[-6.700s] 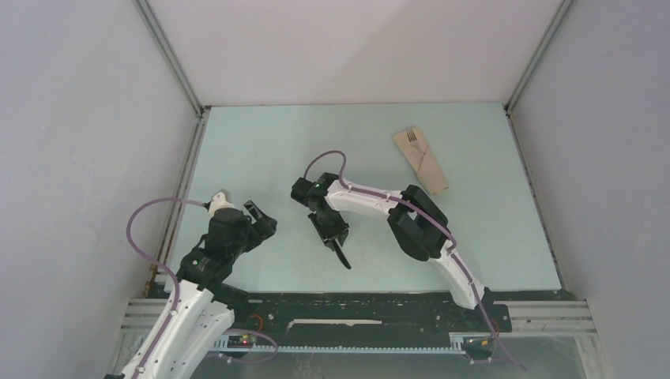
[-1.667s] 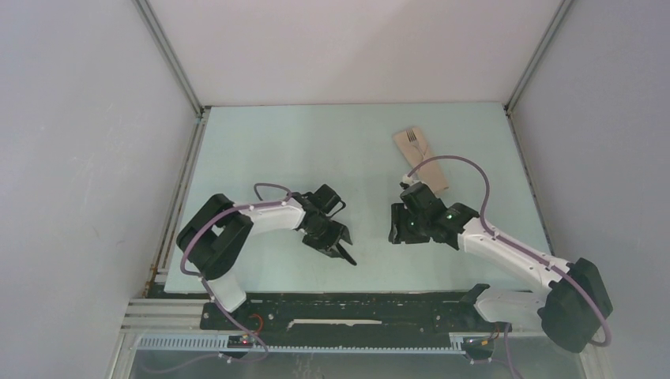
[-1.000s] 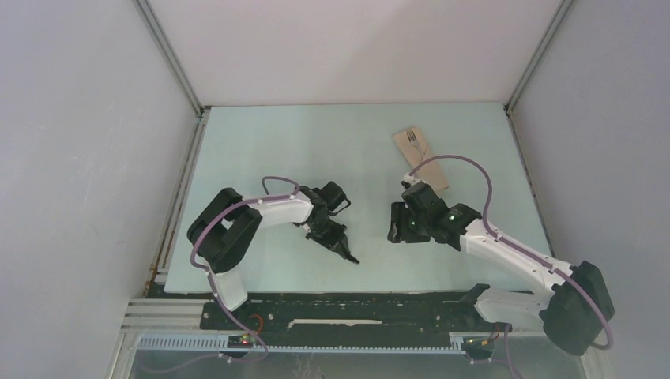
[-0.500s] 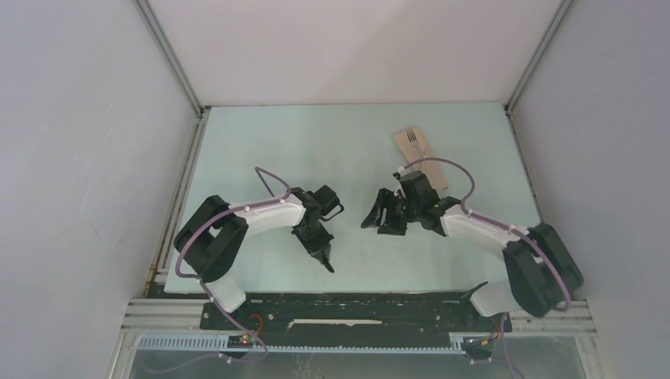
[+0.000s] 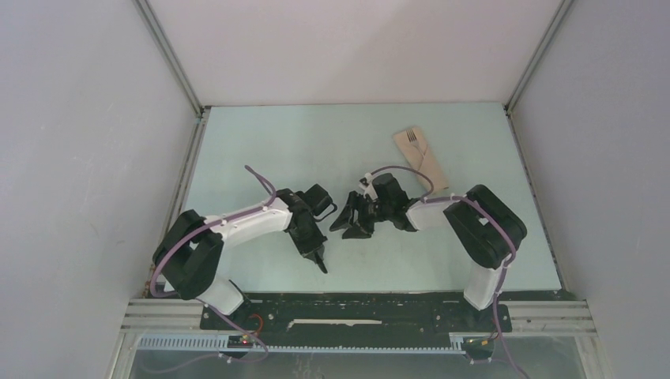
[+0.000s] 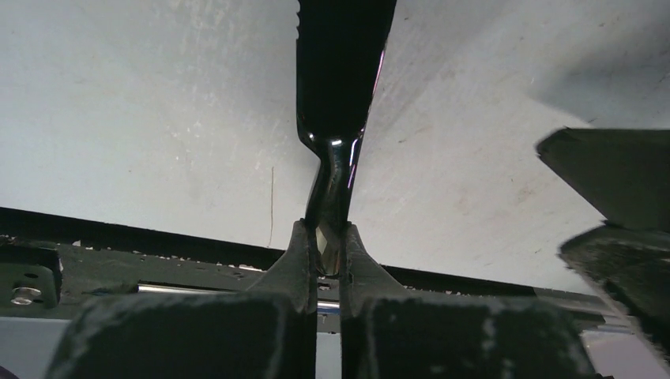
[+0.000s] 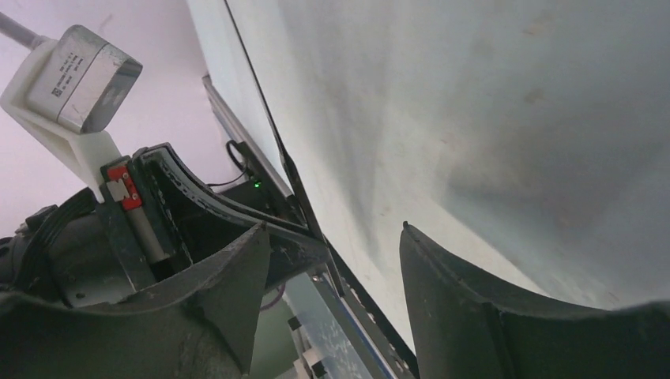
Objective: Fold the napkin into a case and place the utensils inside
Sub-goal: Pick up the knife from the center of the board.
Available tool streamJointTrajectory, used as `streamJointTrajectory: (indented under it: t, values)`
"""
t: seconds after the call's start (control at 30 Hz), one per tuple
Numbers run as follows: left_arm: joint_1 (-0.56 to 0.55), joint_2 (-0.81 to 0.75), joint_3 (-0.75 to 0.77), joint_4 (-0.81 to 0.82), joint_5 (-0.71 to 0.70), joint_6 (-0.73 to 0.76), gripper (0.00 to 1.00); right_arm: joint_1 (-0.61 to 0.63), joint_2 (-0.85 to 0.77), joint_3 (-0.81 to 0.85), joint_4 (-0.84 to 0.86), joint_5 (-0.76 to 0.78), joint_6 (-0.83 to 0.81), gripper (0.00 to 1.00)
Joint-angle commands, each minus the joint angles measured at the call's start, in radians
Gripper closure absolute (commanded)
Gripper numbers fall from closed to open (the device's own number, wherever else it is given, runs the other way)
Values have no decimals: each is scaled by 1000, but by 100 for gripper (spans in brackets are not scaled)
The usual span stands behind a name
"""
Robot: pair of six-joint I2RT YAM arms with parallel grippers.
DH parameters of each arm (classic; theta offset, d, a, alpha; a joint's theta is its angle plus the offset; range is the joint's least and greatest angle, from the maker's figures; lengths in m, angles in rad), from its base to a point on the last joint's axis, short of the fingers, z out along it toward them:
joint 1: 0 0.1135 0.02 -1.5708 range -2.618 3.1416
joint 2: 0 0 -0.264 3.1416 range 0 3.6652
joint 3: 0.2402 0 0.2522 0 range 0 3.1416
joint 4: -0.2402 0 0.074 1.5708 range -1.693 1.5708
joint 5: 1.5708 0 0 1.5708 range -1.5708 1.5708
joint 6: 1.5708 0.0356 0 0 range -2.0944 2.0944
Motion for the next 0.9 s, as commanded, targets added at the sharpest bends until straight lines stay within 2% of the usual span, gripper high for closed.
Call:
streamJointTrajectory:
  t: [0.0,0.23,0.7,0.8,0.87]
  values:
    - [0,-57,9,-31,-18,28,100,42,69,59,159,-52,77,31]
    - [-4,-74,30,-48,-16,45,100,107,150,154,175,-63,33,30]
    - [-19,-100,45,-65,-31,61,100,193,272,225,276,-111,75,47]
    - [-22,-108,39,-58,-27,64,100,196,275,224,303,-129,67,55]
    - [-23,-119,39,-53,-33,72,100,197,278,224,324,-145,62,74]
